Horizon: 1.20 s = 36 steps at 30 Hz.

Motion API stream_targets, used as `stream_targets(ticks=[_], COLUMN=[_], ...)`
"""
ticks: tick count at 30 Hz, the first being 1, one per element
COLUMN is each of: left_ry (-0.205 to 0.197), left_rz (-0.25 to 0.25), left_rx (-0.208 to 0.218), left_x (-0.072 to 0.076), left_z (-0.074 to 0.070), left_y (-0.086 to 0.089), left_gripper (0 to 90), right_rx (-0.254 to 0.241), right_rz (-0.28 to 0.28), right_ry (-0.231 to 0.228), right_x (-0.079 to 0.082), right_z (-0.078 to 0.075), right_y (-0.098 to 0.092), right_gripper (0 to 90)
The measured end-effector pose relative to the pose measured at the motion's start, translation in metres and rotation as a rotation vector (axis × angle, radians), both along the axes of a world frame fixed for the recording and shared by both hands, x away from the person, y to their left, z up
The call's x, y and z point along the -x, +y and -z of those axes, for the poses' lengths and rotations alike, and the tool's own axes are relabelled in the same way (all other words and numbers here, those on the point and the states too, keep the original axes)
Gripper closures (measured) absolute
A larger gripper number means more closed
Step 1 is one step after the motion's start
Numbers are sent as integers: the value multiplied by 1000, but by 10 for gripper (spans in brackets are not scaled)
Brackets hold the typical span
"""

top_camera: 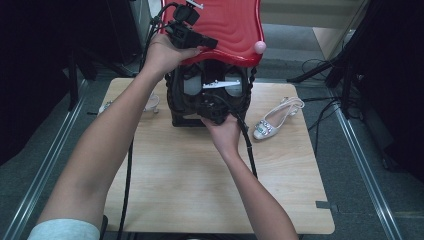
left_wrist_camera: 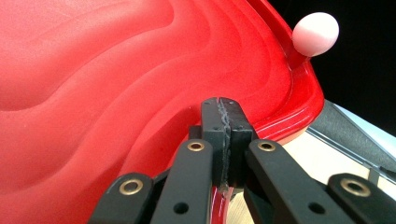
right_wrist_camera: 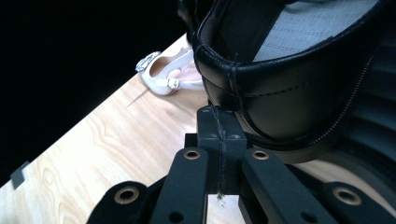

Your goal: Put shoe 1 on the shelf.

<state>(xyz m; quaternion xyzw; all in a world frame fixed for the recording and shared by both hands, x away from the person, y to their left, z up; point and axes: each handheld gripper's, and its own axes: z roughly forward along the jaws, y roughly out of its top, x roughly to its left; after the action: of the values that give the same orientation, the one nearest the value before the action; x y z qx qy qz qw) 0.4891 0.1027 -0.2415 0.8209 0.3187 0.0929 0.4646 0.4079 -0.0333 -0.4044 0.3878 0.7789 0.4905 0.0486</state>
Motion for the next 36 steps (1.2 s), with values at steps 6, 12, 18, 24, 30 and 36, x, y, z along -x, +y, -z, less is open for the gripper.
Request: stream_targets(ticks=[6,12,18,24,30,36], left_ry=[-10,-15,-4,25,-1,28], left_rz=[-5,-10,-29,-47,-9,17], left_rx=[-4,-3,-8,1,-1,17], left_x=[2,3,4,11,34,49], left_z=[0,1,-1,-10,-21,-13], left_y=[0,0,1,4,7,12], left_gripper=[898,898,896,739,569,510], right_rx=[-30,-4,-20,-28,-32,-45], right_rz=[12,18,3,-22,-47,-62], right_ry=[17,32,14,-3,-11,9], right_x=[-12,-17,-9,9,26,35], right_z=[0,4,7,7,8,15], right_y=[10,23,18,1,-21,-41], right_gripper=[900,900,900,897,840,704])
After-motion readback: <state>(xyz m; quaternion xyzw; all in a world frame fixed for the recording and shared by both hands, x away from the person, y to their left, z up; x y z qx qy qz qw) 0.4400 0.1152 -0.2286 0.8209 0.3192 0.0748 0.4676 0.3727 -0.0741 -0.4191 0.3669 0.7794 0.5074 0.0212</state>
